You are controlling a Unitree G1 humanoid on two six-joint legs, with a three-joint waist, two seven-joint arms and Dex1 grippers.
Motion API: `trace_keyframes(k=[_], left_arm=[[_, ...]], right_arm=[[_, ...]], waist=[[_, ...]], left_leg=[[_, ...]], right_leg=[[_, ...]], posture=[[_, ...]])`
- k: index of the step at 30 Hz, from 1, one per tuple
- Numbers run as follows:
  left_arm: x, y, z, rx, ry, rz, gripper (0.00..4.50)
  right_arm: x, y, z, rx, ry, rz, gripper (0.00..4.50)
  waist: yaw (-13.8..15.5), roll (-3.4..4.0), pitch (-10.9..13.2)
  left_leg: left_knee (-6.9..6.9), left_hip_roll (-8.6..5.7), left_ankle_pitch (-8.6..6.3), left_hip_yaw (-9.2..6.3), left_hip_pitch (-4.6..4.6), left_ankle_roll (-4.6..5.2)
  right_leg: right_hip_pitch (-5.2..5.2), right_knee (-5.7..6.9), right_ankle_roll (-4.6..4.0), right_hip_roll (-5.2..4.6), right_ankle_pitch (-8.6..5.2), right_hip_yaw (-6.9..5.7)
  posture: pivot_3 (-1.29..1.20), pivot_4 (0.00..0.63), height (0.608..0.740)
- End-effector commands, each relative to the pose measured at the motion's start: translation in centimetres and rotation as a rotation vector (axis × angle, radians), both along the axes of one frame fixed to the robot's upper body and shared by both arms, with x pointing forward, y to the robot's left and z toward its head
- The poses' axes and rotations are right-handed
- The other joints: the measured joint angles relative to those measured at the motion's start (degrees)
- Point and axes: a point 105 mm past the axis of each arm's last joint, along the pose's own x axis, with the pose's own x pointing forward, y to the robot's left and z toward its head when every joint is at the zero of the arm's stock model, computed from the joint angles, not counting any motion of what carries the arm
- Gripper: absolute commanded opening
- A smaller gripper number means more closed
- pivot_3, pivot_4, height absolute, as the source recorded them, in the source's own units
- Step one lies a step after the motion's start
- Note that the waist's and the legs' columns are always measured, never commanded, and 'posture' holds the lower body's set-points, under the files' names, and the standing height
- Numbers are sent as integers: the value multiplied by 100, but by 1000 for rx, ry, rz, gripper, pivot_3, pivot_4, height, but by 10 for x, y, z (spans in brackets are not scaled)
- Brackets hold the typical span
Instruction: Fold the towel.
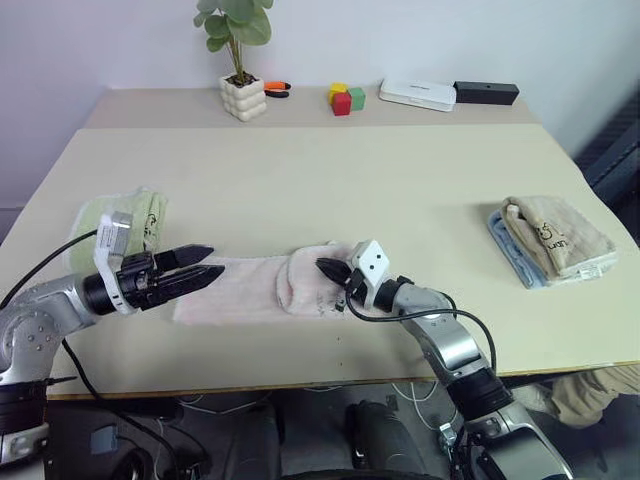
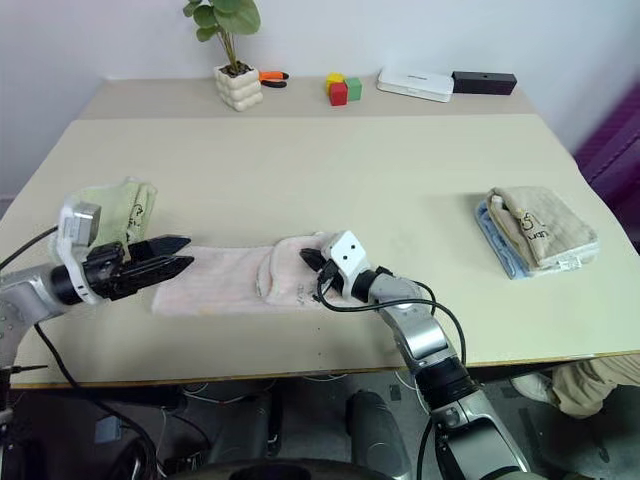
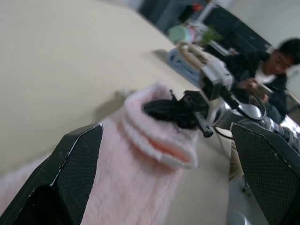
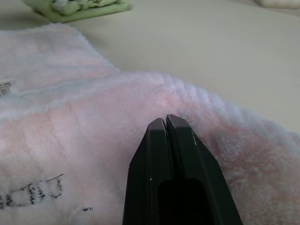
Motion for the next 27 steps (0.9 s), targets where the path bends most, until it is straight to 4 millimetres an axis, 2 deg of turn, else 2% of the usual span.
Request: trace_keyframes(k=[1, 6, 10, 13, 16, 19, 21, 23, 25, 27], left_arm=[[1, 6, 3, 19, 43, 116, 4500], [-6, 7, 6, -78, 135, 181, 4500], [-17, 5, 14, -174, 187, 203, 4500], [-26, 7, 12, -176, 227, 249, 4500], [-33, 12, 17, -225, 254, 271, 4500], [-35, 26, 25, -289, 266, 327, 4500], [-38, 42, 19, -310, 280, 397, 4500], [-46, 51, 3, -325, 343, 443, 4500], [-56, 53, -14, -411, 420, 489, 4500], [-66, 48, -20, -515, 451, 500, 4500]], right_arm=[[1, 2, -3, -15, -35, -8, 19], [1, 9, -11, -44, -55, -1, 19], [-2, 16, -7, -26, -66, 14, 19], [-3, 16, -8, -35, -70, 17, 19], [-3, 16, -8, -36, -69, 25, 19], [-3, 17, -8, -43, -70, 34, 19], [-4, 18, -8, -42, -69, 42, 19], [-4, 18, -7, -37, -62, 50, 19], [-4, 18, -7, -31, -55, 55, 19], [-5, 19, -7, -35, -57, 58, 19]], waist=[[12, -1, -1], [2, -7, -4], [-19, -8, -5], [-56, -8, -5], [-93, -9, -6], [-102, -14, -8], [-121, -10, -7], [-138, -11, -7], [-140, -12, -8], [-140, -19, -12]], left_leg=[[1, 0, 0, 0, 2, 0], [4, -1, 0, -2, 19, -1], [-2, 1, 0, -2, 30, -2], [-6, 3, -1, -2, 34, -2], [-10, 2, -1, -2, 38, -3], [-10, 2, -1, -5, 39, -4], [-11, 1, -1, -3, 41, -4], [-29, -3, -1, 7, 53, -5], [-47, -3, -1, 17, 63, -5], [-57, -3, -1, 21, 69, -6]], right_leg=[[1, 2, -1, 0, 0, 0], [18, 3, -7, -2, -4, -1], [23, 5, -7, -2, -4, 0], [23, 8, -7, -4, -4, 1], [25, 11, -9, -7, -5, 1], [26, 11, -12, -10, -6, 0], [26, 9, -14, -13, -6, 0], [28, 2, -15, -18, -7, 5], [29, -8, -16, -18, -7, 12], [30, -13, -17, -22, -8, 16]], posture=[[0, 150, 740], [0, 150, 740], [0, 150, 740], [0, 150, 740], [0, 150, 740], [0, 150, 740], [0, 150, 740], [0, 150, 740], [0, 150, 740], [0, 150, 740]])
